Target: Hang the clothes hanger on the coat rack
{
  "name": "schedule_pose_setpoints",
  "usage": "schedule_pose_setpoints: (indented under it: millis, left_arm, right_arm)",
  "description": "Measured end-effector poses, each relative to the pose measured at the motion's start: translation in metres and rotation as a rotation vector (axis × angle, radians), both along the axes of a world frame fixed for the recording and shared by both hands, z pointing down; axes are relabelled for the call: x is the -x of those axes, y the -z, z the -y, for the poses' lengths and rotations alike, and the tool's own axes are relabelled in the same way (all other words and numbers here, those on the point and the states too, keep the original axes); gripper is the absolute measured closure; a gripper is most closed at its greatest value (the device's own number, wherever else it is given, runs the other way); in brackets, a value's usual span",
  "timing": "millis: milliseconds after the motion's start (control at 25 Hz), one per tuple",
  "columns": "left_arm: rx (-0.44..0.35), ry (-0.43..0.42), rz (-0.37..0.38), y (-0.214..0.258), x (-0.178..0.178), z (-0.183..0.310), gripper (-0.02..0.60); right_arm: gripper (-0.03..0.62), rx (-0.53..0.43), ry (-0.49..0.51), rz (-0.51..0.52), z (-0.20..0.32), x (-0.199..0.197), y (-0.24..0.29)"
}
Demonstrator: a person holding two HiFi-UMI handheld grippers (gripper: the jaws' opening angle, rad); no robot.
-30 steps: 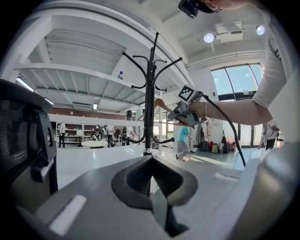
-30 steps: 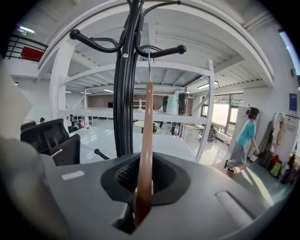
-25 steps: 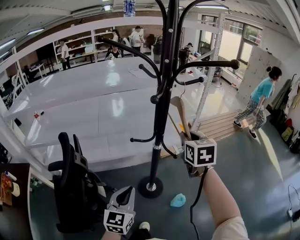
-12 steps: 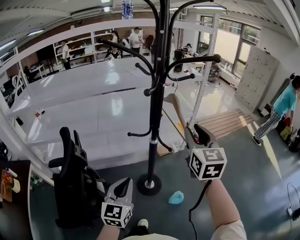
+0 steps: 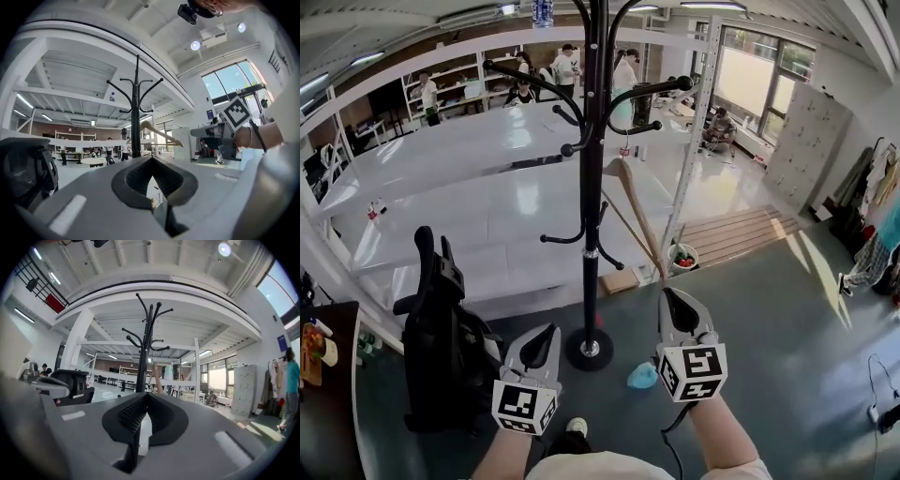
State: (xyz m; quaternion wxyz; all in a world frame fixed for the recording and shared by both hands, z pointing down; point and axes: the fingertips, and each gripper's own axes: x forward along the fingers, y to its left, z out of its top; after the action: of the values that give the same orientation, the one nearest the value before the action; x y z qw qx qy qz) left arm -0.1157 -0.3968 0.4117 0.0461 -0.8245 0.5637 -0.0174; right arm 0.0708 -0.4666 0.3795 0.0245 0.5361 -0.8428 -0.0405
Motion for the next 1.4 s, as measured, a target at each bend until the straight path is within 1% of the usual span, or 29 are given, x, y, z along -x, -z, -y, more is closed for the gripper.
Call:
schedule_pose_setpoints:
  millis: [200,320,440,560,680,760,880,960,1080,1400]
  left_arm:
    - [0.0,0.02,0.004,0.003,-0.016,-0.032,0.581]
    - [0.022,0.029,0.006,-0.003,-0.027,-0.051,0.581]
    - [0.045,0.026,0.012,-0.012,-0.038,-0.065,0.581]
    - [0.054,0.027,0.01,-0.02,-0.044,-0.079,0.581]
    - [0.063,0.036,0.0,-0.027,-0.044,-0.095,0.581]
    - [0.069,0.043,-0.007,-0.029,-0.042,-0.108,0.581]
    - [0.076,0.059,-0.018,-0.031,-0.038,-0.131,0.581]
    - [0.076,0.066,-0.022,-0.031,-0.034,-0.149,0.581]
    - [0.072,0.068,-0.028,-0.03,-0.026,-0.18,0.581]
    - [0.076,0.044,-0.044,-0.035,-0.017,-0.282,0.581]
  right_arm:
    - [0.568,0.076,0.042,0.022,-0.046,-0.009,-0.046]
    - [0.568,0.065,-0.006,0.041,-0.068,-0.027,-0.057]
    - [0.568,0.045,-0.049,0.038,-0.087,-0.043,-0.064]
    - [0.568,0.075,-0.053,0.045,-0.103,-0.049,-0.079]
    - [0.568,0.107,-0.054,0.043,-0.118,-0.051,-0.093]
    - [0.568,0.112,-0.068,0.042,-0.129,-0.053,-0.095]
    - [0.568,0.084,-0.088,0.045,-0.151,-0.055,-0.089]
    - [0.568,0.063,-0.084,0.042,-0.17,-0.051,-0.084]
    - [0.568,0.056,-0.077,0.035,-0.202,-0.042,-0.081]
    - [0.568,0.105,-0.073,0.031,-0.307,-0.028,-0.094]
